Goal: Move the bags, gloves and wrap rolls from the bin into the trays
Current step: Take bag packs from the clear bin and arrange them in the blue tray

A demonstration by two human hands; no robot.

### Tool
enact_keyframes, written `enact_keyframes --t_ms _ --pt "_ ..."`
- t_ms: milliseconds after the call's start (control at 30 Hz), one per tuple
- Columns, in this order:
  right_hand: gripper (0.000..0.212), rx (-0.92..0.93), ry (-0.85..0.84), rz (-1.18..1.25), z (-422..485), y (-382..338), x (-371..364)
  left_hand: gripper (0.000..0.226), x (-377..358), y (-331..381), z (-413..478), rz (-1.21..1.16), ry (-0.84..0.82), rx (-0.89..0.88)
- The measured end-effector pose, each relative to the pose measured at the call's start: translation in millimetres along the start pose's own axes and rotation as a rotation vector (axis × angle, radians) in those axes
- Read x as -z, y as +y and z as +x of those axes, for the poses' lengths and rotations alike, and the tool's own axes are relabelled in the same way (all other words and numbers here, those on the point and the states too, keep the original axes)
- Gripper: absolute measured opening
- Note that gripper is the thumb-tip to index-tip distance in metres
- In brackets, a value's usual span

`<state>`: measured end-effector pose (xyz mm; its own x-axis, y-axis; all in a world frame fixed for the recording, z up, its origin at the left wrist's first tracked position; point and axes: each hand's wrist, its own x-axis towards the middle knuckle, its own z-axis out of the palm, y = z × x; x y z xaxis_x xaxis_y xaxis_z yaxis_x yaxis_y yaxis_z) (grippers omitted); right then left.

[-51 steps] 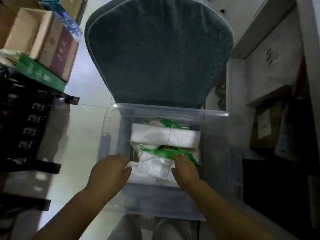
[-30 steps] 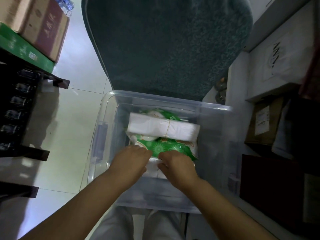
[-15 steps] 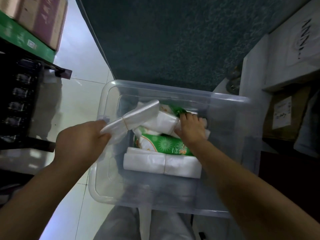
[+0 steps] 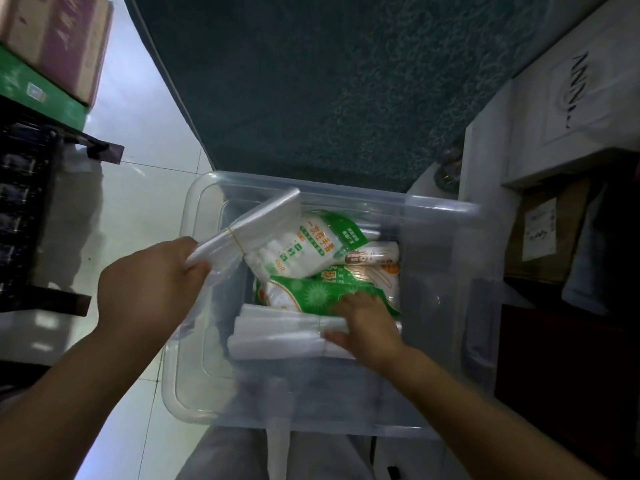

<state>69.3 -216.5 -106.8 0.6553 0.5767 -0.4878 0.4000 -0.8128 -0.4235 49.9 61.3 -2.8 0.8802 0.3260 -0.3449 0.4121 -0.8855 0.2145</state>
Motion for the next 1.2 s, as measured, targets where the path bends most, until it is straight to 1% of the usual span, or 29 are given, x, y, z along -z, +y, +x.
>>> enact_keyframes --t_ms 33,100,133,167,233,267,333,367,400,500,600,667,733,800,867,933,1000,1033,1067,1133,1167,1200 --pt "0.037 -0.089 0.077 0.094 9 4 0 0.014 -2 0 1 -0.001 -0.005 -0.005" --pt "0.041 -0.285 0.319 0.247 35 12 5 0.014 -5 2 3 -0.015 -0.012 -0.011" --pt "0.045 -0.379 0.396 0.329 49 15 8 0.014 -7 2 3 -0.018 -0.013 -0.015" --pt "0.049 -0.457 0.424 0.415 63 18 11 0.014 -9 3 3 -0.013 -0.010 -0.019" --pt "0.051 -0.570 0.385 0.519 86 20 10 0.014 -12 5 4 0.003 -0.009 -0.019" --pt "0.047 -0.596 0.342 0.533 93 20 8 0.014 -13 7 4 0.002 -0.012 -0.018" --pt "0.031 -0.607 0.281 0.504 94 13 1 0.014 -13 8 4 -0.020 -0.023 -0.011" --pt "0.025 -0.621 0.283 0.490 89 10 -3 0.015 -13 9 3 -0.039 -0.030 -0.005" --pt "0.023 -0.662 0.292 0.500 81 7 -8 0.015 -12 10 3 -0.066 -0.039 0.002" --pt "0.027 -0.852 0.292 0.620 47 7 -20 0.018 -9 16 1 -0.139 -0.069 0.039" --pt "0.029 -0.988 0.319 0.727 20 17 -22 0.016 -5 25 -1 -0.023 -0.051 0.028" --pt "0.029 -1.045 0.354 0.771 10 24 -18 0.016 -1 29 -1 -0.026 -0.055 0.025" --pt "0.024 -1.095 0.404 0.927 3 29 -12 0.016 1 33 0 -0.045 -0.041 0.022" --pt "0.015 -1.151 0.446 1.217 -7 32 -6 0.016 2 34 2 -0.039 -0.001 0.010" --pt "0.009 -1.182 0.370 1.433 -18 32 -2 0.016 3 35 3 -0.049 0.017 -0.008" --pt "0.013 -1.213 0.236 1.501 -29 28 -1 0.017 5 37 2 -0.134 -0.017 -0.008" --pt "0.011 -1.204 0.145 1.462 -42 23 -1 0.018 8 40 1 -0.121 -0.038 -0.004" --pt "0.010 -1.189 0.146 1.390 -47 21 0 0.018 9 41 1 -0.079 -0.037 -0.012" --pt "0.016 -1.154 0.174 1.253 -52 20 0 0.018 11 42 0 -0.039 -0.033 -0.022" --pt "0.036 -1.041 0.278 0.825 -58 20 3 0.017 13 43 0 -0.004 -0.021 -0.037" --pt "0.048 -0.975 0.372 0.595 -56 20 7 0.017 14 44 0 0.004 -0.006 -0.044" --pt "0.059 -0.900 0.491 0.441 -50 20 12 0.018 14 44 0 0.024 0.006 -0.048"
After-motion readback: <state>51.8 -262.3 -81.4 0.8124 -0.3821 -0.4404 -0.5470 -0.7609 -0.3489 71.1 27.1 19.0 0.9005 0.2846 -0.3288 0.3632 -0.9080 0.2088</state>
